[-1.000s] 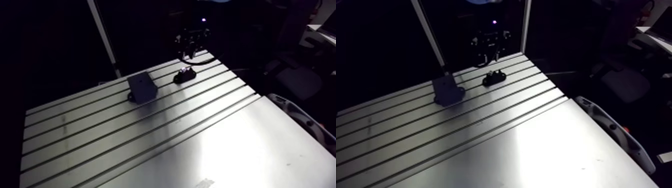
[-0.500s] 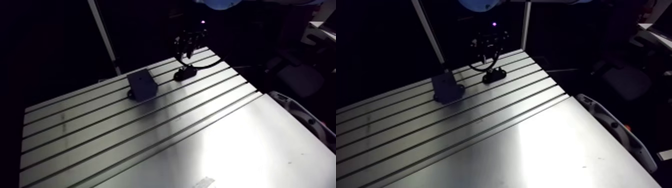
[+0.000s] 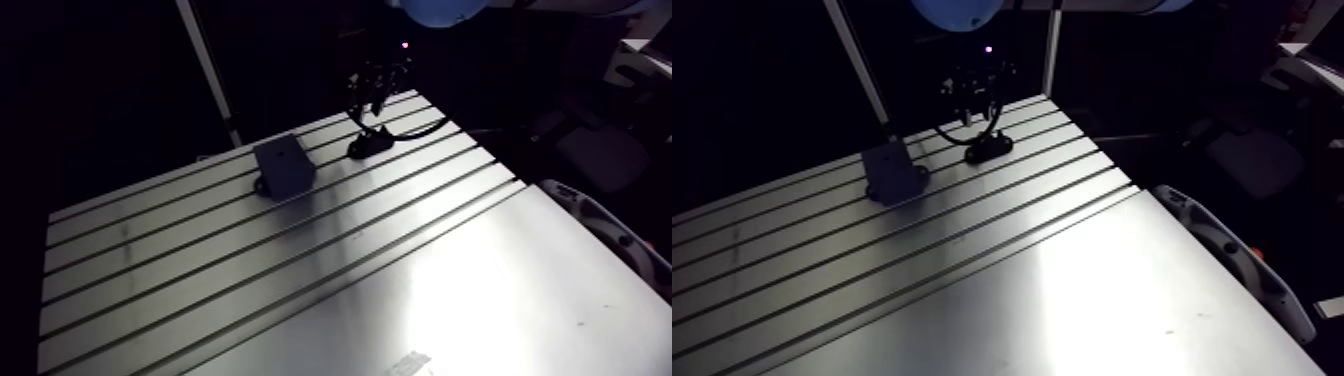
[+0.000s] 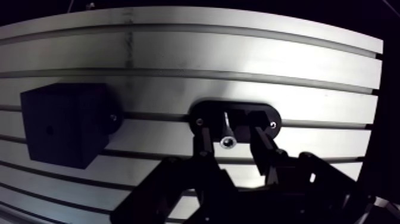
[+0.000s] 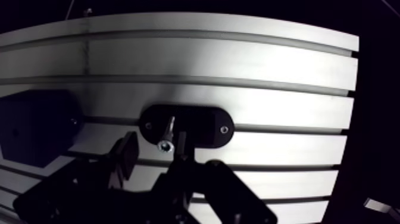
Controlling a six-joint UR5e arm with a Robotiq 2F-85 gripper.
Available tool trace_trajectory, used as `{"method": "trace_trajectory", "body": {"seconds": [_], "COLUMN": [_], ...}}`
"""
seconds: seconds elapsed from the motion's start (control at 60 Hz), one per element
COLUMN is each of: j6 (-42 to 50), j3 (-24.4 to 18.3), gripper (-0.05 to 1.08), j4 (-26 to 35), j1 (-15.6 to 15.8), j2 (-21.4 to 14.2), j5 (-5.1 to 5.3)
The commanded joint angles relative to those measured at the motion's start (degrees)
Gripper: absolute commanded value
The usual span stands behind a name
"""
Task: Pick up the M10 bolt and insert it into the hole until fully seated.
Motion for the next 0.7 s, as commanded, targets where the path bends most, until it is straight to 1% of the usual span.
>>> {"method": "trace_trajectory", "body": {"seconds": [0.017, 0.15, 0.7], "j6": [0.0, 0.1, 0.7], "j3": [0.8, 1.2, 1.8], "gripper": [0.54, 0.54, 0.54], "j4": [-0.5, -1.8, -2.2], "j1": [0.0, 0.0, 0.1], "j2": [0.0, 0.0, 0.6], "j5": [-0.08, -0.24, -0.43]}}
